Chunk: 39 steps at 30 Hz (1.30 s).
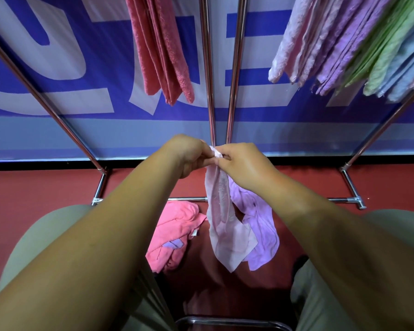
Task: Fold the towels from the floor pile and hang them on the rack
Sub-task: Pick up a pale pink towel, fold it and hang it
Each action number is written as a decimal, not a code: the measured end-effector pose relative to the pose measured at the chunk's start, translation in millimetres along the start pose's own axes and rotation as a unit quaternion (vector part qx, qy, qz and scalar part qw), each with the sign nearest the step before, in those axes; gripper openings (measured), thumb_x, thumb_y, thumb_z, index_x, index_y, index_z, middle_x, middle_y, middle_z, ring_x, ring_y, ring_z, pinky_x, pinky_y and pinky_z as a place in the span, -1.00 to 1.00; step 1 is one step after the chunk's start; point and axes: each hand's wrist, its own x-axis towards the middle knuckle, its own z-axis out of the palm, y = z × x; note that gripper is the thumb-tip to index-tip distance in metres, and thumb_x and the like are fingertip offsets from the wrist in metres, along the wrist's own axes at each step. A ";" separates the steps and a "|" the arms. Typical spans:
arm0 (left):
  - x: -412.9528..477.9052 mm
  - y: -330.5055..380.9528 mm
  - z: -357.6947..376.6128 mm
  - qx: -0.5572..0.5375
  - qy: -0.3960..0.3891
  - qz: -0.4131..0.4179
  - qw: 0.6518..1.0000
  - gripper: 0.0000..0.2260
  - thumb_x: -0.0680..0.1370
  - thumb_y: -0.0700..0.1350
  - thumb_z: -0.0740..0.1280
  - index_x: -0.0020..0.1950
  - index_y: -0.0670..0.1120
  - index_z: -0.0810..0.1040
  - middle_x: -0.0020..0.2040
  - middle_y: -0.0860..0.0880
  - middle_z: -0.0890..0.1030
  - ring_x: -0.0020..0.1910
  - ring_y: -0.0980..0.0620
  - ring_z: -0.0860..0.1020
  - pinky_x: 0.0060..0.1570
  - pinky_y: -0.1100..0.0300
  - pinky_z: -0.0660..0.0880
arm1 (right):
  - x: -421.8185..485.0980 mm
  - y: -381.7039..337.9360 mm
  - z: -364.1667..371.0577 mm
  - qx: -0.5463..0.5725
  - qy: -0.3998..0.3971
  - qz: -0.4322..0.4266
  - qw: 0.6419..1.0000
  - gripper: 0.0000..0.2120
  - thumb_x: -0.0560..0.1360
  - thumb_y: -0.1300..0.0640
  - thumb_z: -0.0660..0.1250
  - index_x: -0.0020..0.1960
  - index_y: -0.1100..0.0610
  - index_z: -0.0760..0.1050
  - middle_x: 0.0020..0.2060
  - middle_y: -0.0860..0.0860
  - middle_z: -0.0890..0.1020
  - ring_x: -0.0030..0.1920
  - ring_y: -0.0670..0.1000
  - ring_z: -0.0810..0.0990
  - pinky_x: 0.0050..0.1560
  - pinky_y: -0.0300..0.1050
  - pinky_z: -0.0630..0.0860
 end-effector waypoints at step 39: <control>-124.5 79.0 -27.4 0.082 0.031 0.318 0.944 -0.87 0.67 -0.16 0.40 0.14 -0.15 0.73 -0.16 -0.02 0.66 -0.20 0.05 0.58 -0.12 0.12 0.58 | -42.7 -101.0 -165.1 0.282 0.150 0.089 0.943 -0.78 0.61 0.32 0.10 -0.17 0.17 0.40 -0.35 0.17 0.50 -0.27 0.17 0.78 -0.31 0.01 0.73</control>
